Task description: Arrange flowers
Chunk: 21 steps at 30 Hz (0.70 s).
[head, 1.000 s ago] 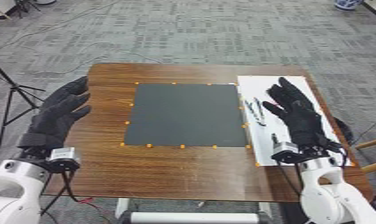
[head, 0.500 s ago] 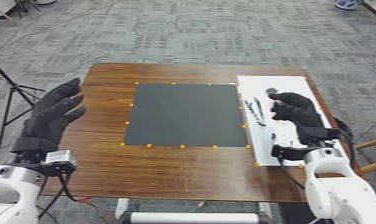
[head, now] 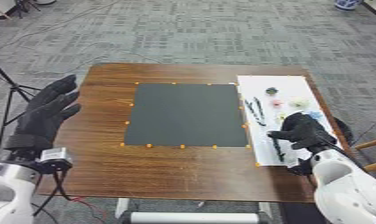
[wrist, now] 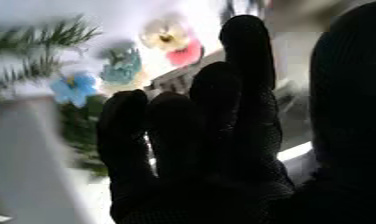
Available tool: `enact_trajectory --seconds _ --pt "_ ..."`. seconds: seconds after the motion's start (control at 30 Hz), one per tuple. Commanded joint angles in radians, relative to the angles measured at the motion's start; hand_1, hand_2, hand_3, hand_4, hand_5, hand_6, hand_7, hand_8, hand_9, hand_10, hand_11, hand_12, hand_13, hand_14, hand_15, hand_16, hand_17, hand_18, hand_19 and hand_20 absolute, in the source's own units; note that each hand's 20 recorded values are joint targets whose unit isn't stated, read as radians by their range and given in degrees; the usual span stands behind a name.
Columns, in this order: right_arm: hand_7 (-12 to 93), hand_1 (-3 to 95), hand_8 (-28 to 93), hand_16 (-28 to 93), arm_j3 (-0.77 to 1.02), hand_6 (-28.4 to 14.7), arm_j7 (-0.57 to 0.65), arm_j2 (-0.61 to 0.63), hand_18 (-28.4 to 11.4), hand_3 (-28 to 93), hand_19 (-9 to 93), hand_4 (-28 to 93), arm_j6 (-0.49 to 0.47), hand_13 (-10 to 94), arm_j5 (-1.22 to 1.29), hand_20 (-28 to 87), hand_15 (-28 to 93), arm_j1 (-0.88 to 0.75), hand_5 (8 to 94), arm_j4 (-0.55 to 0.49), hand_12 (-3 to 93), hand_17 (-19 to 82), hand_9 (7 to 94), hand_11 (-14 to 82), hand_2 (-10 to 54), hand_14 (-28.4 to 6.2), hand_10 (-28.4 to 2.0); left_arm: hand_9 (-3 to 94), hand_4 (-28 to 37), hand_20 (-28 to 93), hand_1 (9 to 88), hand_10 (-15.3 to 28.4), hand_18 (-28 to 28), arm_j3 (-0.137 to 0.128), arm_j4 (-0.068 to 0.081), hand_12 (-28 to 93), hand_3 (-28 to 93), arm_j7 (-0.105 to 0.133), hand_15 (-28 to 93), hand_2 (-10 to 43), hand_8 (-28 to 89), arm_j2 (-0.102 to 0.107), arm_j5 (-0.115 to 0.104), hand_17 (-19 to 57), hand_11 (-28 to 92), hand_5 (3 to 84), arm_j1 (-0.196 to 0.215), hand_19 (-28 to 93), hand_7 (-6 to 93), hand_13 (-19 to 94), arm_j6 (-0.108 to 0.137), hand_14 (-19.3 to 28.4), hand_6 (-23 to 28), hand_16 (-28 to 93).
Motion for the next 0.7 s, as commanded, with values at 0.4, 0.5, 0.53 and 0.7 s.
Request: enact_trajectory --seconds 0.4,0.5,0.53,0.7 --pt "60 31.0 -19 36 0.044 1.7 -0.021 0.058 -21.8 63 88 -28 -0.102 65 -0.221 49 82 -0.110 69.9 0.003 45.4 33 71.3 61.8 -9.5 -11.6 -11.4 12.7 -25.7 8 28.0 8.4 17.1 -0.025 -0.008 21 69 -0.002 38 -9.5 -10 0.010 -0.011 -11.2 19 20.6 0.013 38 21.4 5 -0.010 11.1 2.0 -4" --pt "60 29.3 -19 37 0.033 1.7 -0.017 0.057 -21.8 65 88 -28 -0.115 66 -0.228 49 82 -0.115 70.0 0.013 45.6 33 71.3 61.8 -9.5 -11.6 -11.4 12.9 -25.8 8 28.0 8.5 17.2 -0.026 -0.006 21 69 -0.004 38 -9.5 -10 0.012 -0.012 -11.2 20 20.7 0.010 39 21.4 5 -0.018 11.1 2.0 -4" --pt "60 28.4 -19 37 0.033 1.7 -0.017 0.055 -21.8 67 88 -28 -0.124 66 -0.226 49 82 -0.117 70.0 0.016 45.6 33 71.3 61.8 -9.5 -11.6 -11.4 12.9 -25.8 8 27.9 8.5 17.2 -0.026 -0.006 21 69 -0.003 38 -9.5 -10 0.012 -0.012 -11.2 19 20.7 0.010 39 21.4 5 -0.020 11.2 2.0 -4" --pt "60 26.8 -19 37 0.002 1.7 -0.017 0.050 -21.8 68 88 -28 -0.124 65 -0.223 49 82 -0.101 69.6 0.030 45.8 33 70.9 61.6 -9.5 -11.8 -11.5 13.0 -25.9 8 27.8 8.5 17.2 -0.026 -0.004 21 69 -0.002 38 -9.5 -10 0.013 -0.014 -11.2 20 20.7 0.010 39 21.5 5 -0.020 11.2 2.0 -4"
